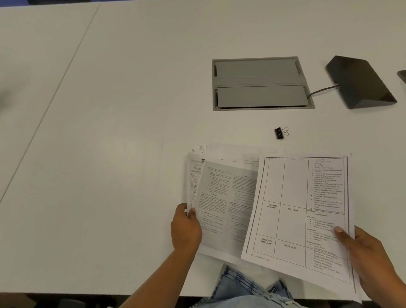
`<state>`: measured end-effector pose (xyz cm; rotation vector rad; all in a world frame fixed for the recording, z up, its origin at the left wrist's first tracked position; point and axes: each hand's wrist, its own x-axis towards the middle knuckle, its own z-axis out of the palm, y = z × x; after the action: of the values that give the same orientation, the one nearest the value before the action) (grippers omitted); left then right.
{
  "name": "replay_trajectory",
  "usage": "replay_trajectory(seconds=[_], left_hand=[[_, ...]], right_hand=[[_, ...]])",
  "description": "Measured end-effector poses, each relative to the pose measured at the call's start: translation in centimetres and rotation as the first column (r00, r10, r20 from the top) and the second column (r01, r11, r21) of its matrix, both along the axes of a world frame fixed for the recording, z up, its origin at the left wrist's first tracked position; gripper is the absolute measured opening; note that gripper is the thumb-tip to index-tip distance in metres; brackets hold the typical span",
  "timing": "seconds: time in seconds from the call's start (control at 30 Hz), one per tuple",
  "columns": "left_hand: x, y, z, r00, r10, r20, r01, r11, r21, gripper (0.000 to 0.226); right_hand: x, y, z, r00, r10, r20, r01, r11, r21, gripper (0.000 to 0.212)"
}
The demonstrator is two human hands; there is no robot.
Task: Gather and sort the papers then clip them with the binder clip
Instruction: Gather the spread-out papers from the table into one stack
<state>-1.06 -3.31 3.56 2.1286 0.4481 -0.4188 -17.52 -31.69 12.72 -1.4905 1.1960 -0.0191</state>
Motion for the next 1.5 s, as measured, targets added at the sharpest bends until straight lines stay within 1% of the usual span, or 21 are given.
replay_trajectory(seconds=[0.1, 0.17, 0.23, 0.27, 0.33, 0.4, 0.5, 0.6, 0.67, 0.73, 0.83, 0.93, 1.03, 1.1, 1.2, 1.27, 1.33, 1.37, 1.4, 1.47, 1.5], left_hand=[[0.1, 0.7, 0.3, 1.0, 0.02, 0.019, -0.019, 0.998, -0.068, 0.026], [0.0, 1.2, 0.2, 0.999, -0.031, 0.024, 0.033, 0.995, -0.089, 0.028], [-0.2, 1.8, -0.2, 0.995, -0.097, 0.027, 0.099, 0.993, -0.07, 0.021], [-0.2, 2.0, -0.2, 0.994, -0.107, 0.037, 0.109, 0.992, -0.067, 0.023], [-0.2, 2.7, 0.0, 0.996, -0.064, 0.059, 0.069, 0.995, -0.073, 0.029], [0.0, 3.3, 0.9, 0.996, -0.004, 0.093, 0.014, 0.994, -0.105, 0.02], [0.4, 4.4, 2.9, 0.988, 0.112, 0.111, -0.087, 0.975, -0.204, 0.013], [1.1, 5.6, 4.6, 0.967, 0.231, 0.111, -0.185, 0.929, -0.321, 0.011], [1.4, 6.2, 5.9, 0.959, 0.27, 0.09, -0.217, 0.898, -0.384, 0.01], [1.7, 6.3, 7.2, 0.968, 0.241, 0.065, -0.192, 0.884, -0.426, 0.011], [1.4, 5.2, 9.1, 0.99, 0.139, 0.027, -0.108, 0.865, -0.49, 0.013], [0.2, 3.1, 10.4, 0.999, 0.038, 0.0, -0.032, 0.847, -0.531, 0.015], [-0.8, 1.0, 11.1, 1.0, 0.002, -0.011, -0.008, 0.842, -0.539, 0.02], [-1.3, -0.1, 11.2, 0.999, -0.002, -0.033, -0.016, 0.835, -0.55, 0.021], [-1.6, -0.9, 11.0, 0.998, -0.046, -0.042, 0.019, 0.863, -0.505, 0.018], [-1.4, -1.0, 10.8, 0.994, -0.105, -0.007, 0.094, 0.916, -0.391, 0.013], [-0.9, -0.9, 10.8, 0.99, -0.137, 0.007, 0.132, 0.932, -0.337, 0.027], [-0.5, -0.8, 10.9, 0.99, -0.135, -0.026, 0.116, 0.919, -0.377, 0.035], [0.0, -0.7, 11.0, 0.987, -0.129, -0.095, 0.072, 0.889, -0.453, 0.041], [0.7, -0.6, 11.0, 0.952, -0.173, -0.253, -0.02, 0.789, -0.614, 0.039], [0.9, -0.6, 11.0, 0.934, -0.211, -0.288, -0.036, 0.747, -0.664, 0.036]], right_hand=[[0.2, -0.2, -0.2, 1.0, -0.001, 0.008, 0.001, 1.0, 0.004, 0.014], [0.3, -0.3, -0.3, 1.0, -0.006, 0.008, 0.006, 1.0, 0.005, 0.018], [0.4, -0.5, -0.3, 1.0, -0.002, 0.011, 0.002, 1.0, 0.01, 0.019], [0.5, -0.5, -0.3, 1.0, -0.003, 0.013, 0.003, 1.0, 0.009, 0.019], [0.5, -0.7, -0.2, 1.0, -0.002, 0.023, 0.002, 1.0, -0.003, 0.02], [0.5, -1.0, -0.3, 0.999, -0.005, 0.039, 0.006, 1.0, -0.017, 0.018], [0.2, -1.4, -0.4, 0.999, -0.005, 0.049, 0.006, 1.0, -0.025, 0.02], [-0.1, -1.7, -0.6, 0.998, -0.009, 0.057, 0.01, 1.0, -0.029, 0.018], [-0.1, -1.7, -0.7, 0.998, -0.005, 0.065, 0.007, 1.0, -0.022, 0.018], [0.2, -1.5, -0.9, 0.998, 0.0, 0.068, 0.0, 1.0, -0.005, 0.021], [1.2, -0.8, -1.1, 0.996, 0.016, 0.087, -0.017, 1.0, 0.018, 0.025], [2.7, 0.5, -1.0, 0.992, 0.06, 0.115, -0.065, 0.997, 0.043, 0.025], [4.1, 1.9, -0.8, 0.981, 0.101, 0.163, -0.112, 0.992, 0.058, 0.02], [4.8, 2.7, -0.6, 0.972, 0.126, 0.197, -0.142, 0.987, 0.07, 0.021], [5.5, 3.5, 0.1, 0.96, 0.16, 0.228, -0.191, 0.974, 0.122, 0.021], [5.8, 3.8, 0.5, 0.954, 0.156, 0.257, -0.202, 0.965, 0.166, 0.02], [5.9, 3.9, 0.8, 0.948, 0.154, 0.278, -0.213, 0.957, 0.196, 0.022], [5.8, 3.8, 0.8, 0.944, 0.149, 0.294, -0.217, 0.953, 0.212, 0.025], [5.9, 3.9, 1.0, 0.943, 0.155, 0.295, -0.225, 0.949, 0.222, 0.028], [6.0, 3.9, 0.9, 0.95, 0.188, 0.248, -0.241, 0.949, 0.204, 0.036], [6.1, 3.8, 0.9, 0.953, 0.205, 0.221, -0.249, 0.949, 0.195, 0.039]])
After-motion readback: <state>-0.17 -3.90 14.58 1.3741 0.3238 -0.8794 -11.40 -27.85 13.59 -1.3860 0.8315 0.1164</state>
